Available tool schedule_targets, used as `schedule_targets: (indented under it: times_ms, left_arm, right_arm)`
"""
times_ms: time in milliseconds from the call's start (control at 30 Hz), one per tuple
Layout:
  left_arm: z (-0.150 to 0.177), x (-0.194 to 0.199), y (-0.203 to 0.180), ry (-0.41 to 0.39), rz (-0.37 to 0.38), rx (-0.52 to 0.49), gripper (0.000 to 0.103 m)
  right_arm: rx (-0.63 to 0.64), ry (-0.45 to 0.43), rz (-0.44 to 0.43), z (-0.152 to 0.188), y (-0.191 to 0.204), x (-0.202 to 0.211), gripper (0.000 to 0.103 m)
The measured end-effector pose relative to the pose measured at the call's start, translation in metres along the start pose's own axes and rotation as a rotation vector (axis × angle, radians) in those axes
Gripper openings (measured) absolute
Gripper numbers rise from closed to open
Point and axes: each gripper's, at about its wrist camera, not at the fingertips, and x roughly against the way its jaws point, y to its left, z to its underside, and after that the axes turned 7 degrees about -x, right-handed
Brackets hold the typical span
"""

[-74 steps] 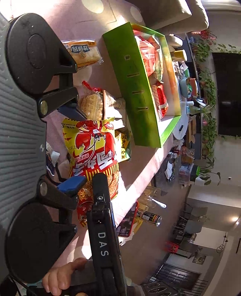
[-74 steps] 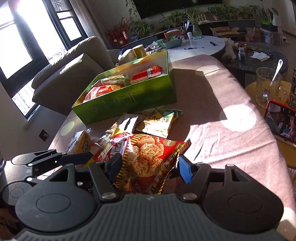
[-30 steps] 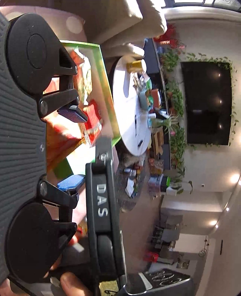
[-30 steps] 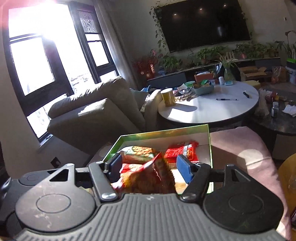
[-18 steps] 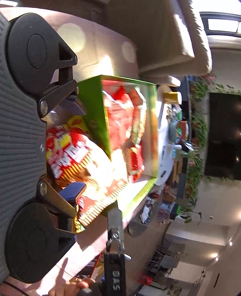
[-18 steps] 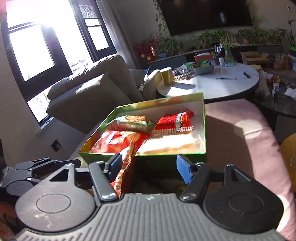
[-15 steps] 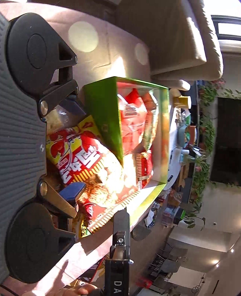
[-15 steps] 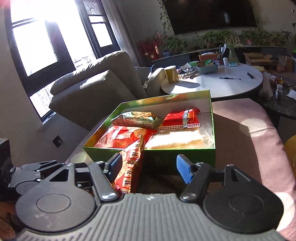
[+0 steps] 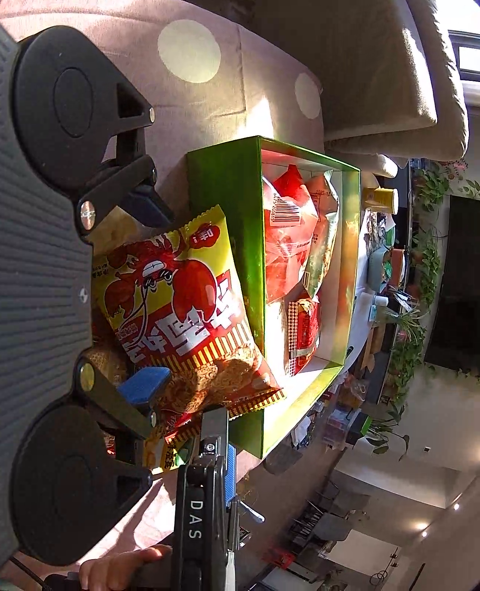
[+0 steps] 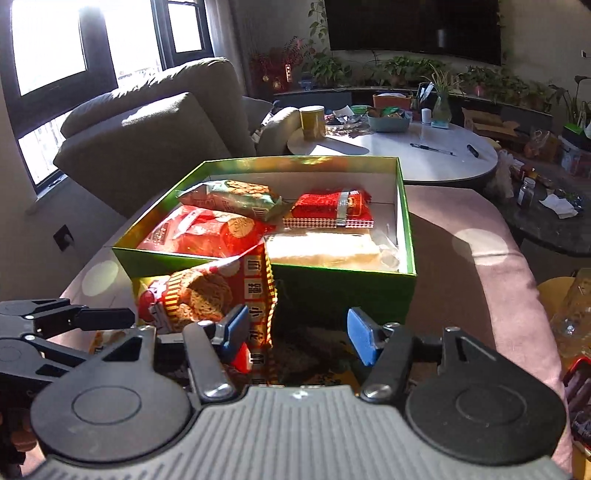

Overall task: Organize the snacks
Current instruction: 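Lower the cracker bag into the green box with the right gripper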

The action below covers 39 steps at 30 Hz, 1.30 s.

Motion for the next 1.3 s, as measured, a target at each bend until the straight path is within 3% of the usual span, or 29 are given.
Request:
schedule_targets:
  times_ms: [667, 800, 900, 967, 1033, 1067, 1167, 1300]
  left_arm:
    - [-0.007, -0.017, 0.009, 0.039, 0.041, 0.025, 0.085]
    - [-0.007, -0.015, 0.014, 0.042, 0.017, 0.041, 0.094]
    - [-0.008, -0.023, 0.019, 0.062, 0.06, 0.076, 0.095]
    - [-0.008, -0.029, 0.02, 0.067, 0.098, 0.084, 0.093]
    - [-0.009, -0.028, 0.017, 0.05, 0.117, 0.069, 0.079]
    - [-0.01, -0.026, 0.015, 0.039, 0.129, 0.059, 0.078]
    - [-0.012, -0.014, 0.004, -0.004, 0.104, 0.01, 0.066]
    - [-0.017, 0.003, -0.007, -0.05, 0.074, -0.037, 0.065]
  right_arm:
    - [-0.011, 0.026, -0.134, -0.006, 0.006, -0.005, 0.065]
    - [-0.004, 0.026, -0.131, -0.004, 0.006, -0.004, 0.065]
    - [-0.004, 0.027, -0.13, -0.004, 0.007, -0.004, 0.065]
    - [-0.004, 0.029, -0.133, -0.005, 0.007, -0.005, 0.065]
    - [-0.009, 0.033, -0.142, -0.006, 0.007, -0.006, 0.065]
    - [-0.013, 0.035, -0.151, -0.006, 0.007, -0.006, 0.065]
    - [-0.024, 0.039, -0.173, -0.007, 0.01, -0.003, 0.065]
    - [-0.002, 0.007, -0.155, -0.008, 0.017, 0.008, 0.065]
